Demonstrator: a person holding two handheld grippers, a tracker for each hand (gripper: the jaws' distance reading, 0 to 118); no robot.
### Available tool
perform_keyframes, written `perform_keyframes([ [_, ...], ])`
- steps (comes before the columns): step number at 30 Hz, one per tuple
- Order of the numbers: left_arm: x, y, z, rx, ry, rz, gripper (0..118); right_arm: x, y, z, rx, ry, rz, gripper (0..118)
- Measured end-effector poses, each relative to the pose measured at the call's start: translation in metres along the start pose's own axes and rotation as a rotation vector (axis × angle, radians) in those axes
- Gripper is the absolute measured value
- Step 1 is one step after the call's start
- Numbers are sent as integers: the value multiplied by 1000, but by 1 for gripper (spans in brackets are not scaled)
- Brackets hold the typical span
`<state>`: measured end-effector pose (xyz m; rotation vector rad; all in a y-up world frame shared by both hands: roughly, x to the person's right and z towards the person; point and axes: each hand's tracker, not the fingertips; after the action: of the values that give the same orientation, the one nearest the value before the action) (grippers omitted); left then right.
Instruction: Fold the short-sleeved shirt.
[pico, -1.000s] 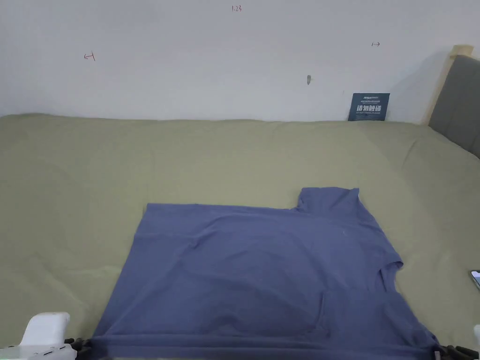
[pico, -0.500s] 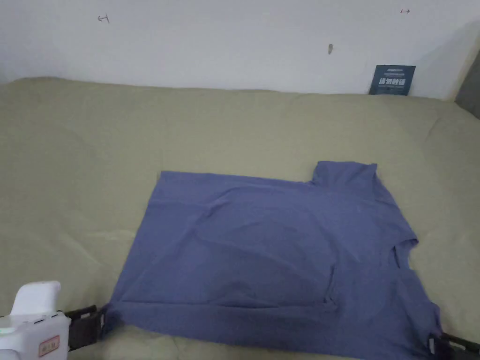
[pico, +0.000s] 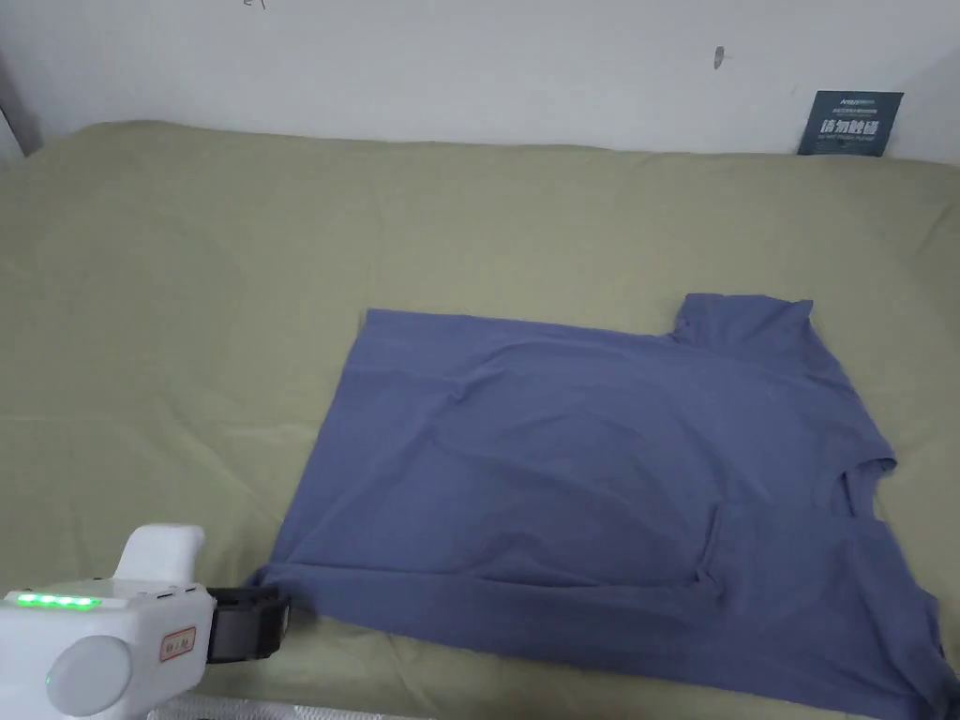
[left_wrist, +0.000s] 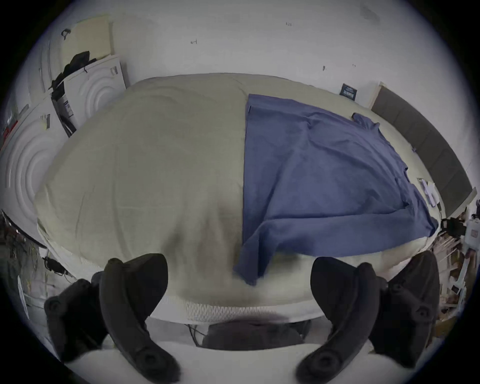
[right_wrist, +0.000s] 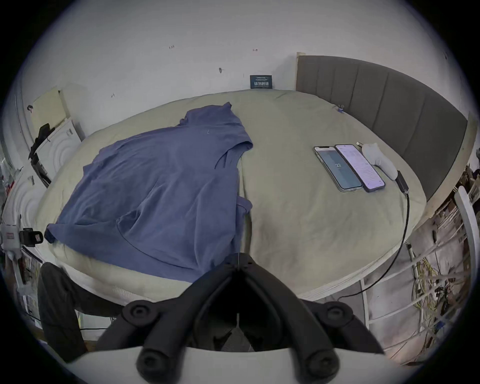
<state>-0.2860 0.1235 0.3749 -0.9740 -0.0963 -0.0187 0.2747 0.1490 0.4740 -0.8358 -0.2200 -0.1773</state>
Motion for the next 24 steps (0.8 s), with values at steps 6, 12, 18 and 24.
perform_keyframes([
  [6, 1, 13, -23, -30, -4, -17, 48, 2, -4, -2, -9, 8, 28, 0],
  [12, 7, 16, -26, -80, -82, 30, 2, 0, -3, -8, -32, 41, 59, 38],
  [18, 6, 15, -22, -77, -69, 30, 2, -6, -8, -16, -90, 40, 106, 104],
  [24, 7, 19, -21, -70, -47, 1, 2, 8, -5, -35, -88, 3, 67, 2],
])
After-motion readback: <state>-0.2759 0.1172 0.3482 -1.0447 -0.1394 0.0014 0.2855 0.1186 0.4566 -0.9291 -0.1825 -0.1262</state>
